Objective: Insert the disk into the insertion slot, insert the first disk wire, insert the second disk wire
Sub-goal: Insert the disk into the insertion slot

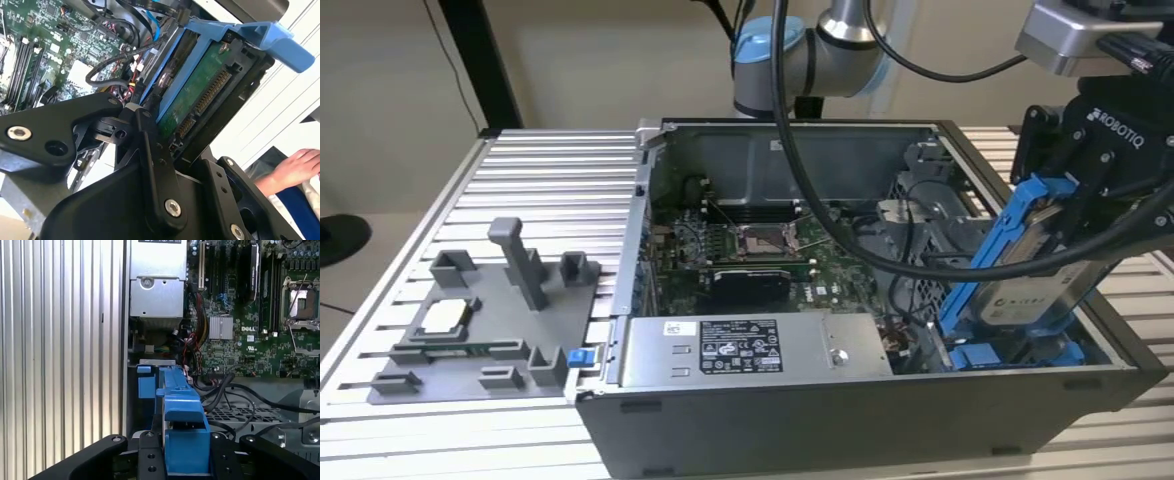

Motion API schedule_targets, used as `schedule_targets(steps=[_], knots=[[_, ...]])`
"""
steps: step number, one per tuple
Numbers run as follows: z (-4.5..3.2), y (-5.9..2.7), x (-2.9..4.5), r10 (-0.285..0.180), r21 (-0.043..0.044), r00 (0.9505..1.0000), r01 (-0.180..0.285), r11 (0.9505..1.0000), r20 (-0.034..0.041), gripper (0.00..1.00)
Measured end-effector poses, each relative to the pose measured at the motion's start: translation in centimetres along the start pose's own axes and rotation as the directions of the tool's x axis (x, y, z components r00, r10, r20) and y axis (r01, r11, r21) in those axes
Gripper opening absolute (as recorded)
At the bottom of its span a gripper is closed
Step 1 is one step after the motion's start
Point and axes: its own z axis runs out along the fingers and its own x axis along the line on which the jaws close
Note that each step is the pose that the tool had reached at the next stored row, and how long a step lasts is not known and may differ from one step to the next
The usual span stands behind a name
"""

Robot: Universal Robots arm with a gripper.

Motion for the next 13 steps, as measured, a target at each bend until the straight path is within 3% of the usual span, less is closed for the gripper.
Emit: schedule_targets(steps=[13], knots=[[0.73,-0.07,0.21,0.0,0.0006,1.0,0.0,1.0,0.0069,0.0]])
